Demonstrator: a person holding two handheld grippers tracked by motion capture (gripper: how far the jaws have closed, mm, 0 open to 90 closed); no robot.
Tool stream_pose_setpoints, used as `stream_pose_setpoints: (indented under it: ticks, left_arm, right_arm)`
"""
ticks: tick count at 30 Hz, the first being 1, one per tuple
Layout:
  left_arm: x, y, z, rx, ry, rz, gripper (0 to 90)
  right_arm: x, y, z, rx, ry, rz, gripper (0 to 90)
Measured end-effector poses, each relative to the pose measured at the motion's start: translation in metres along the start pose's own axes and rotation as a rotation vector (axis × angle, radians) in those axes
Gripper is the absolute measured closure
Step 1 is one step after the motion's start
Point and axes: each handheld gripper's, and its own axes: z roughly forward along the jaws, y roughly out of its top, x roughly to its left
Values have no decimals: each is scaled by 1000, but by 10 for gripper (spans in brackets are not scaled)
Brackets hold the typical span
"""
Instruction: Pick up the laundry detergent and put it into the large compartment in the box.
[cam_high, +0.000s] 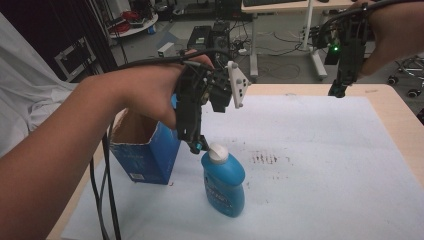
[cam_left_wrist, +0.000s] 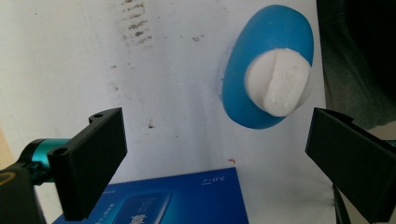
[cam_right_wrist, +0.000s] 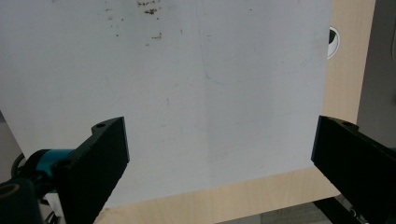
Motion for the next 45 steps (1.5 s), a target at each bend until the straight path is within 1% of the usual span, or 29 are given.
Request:
stream_pose_setpoints:
  ticks: [1,4,5,6,10,11,12,14,15,17,18,19,20,21,24,25,26,27,28,29,31,32,34,35,38,40,41,42,45]
  left_arm:
    - [-4,-1,4,-1,-3,8,54]
    - [-9,0,10,7,-11,28,54]
    - [-9,0,10,7,-11,28,54]
    - [-12,2,13,11,-9,40,54]
    - [-17,4,19,6,-14,61,54]
    - [-17,4,19,6,-14,61,54]
    - [-18,5,23,4,-19,67,54]
    - [-18,5,25,7,-24,73,54]
    - [-19,6,30,5,-27,80,54]
    - [-19,7,34,9,-32,87,53]
    - [-19,7,34,9,-32,87,54]
    - [-19,8,38,15,-41,94,54]
    - [-19,8,38,15,-41,94,53]
    - [-20,8,43,14,-49,97,54]
    - [-20,9,47,19,-52,103,54]
    - [-21,11,52,25,-57,109,54]
    - [-21,11,52,25,-57,109,54]
    - [-22,12,56,32,-57,123,53]
    - [-23,13,58,34,-60,128,54]
    - [-23,13,58,34,-60,128,54]
    - [-25,17,62,40,-61,145,54]
    - [-25,18,63,39,-62,148,54]
    - [-26,21,65,40,-64,154,54]
    - [-26,22,65,48,-63,165,54]
    - [-26,23,68,63,-58,165,54]
    - [-26,23,70,70,-59,167,54]
    - [-26,24,71,77,-55,169,54]
    - [-26,24,72,79,-53,168,54]
    - [-26,25,73,87,-51,171,54]
  right_arm:
    - [1,1,0,2,1,11,31]
    - [1,2,1,0,0,1,32]
    - [1,2,1,0,0,1,32]
    - [2,3,2,5,1,9,31]
    - [2,5,4,4,4,2,32]
    - [2,5,4,4,4,2,32]
    - [3,6,6,4,5,3,31]
    - [2,7,6,10,5,3,32]
    - [2,8,8,8,5,5,31]
    - [2,9,9,5,8,-1,32]
    - [2,9,9,5,8,-1,32]
    - [3,10,10,8,8,-2,31]
    - [3,10,10,8,8,-2,31]
    - [3,11,11,8,9,-2,31]
    - [2,12,12,7,11,-1,32]
    - [2,12,13,10,13,-1,31]
    - [2,12,13,10,14,2,31]
    - [1,12,14,8,12,-9,31]
    - [1,12,14,10,11,-3,32]
    - [1,12,14,10,11,-3,32]
    - [1,12,15,13,13,-1,31]
    - [0,12,16,11,14,-7,32]
    - [1,13,16,14,15,-3,32]
    - [1,13,16,15,16,0,32]
    - [1,13,15,6,15,1,32]
    - [2,12,14,10,15,2,32]
    - [1,12,14,10,12,-7,32]
    - [1,11,14,14,12,0,31]
    - [1,10,14,12,11,-4,31]
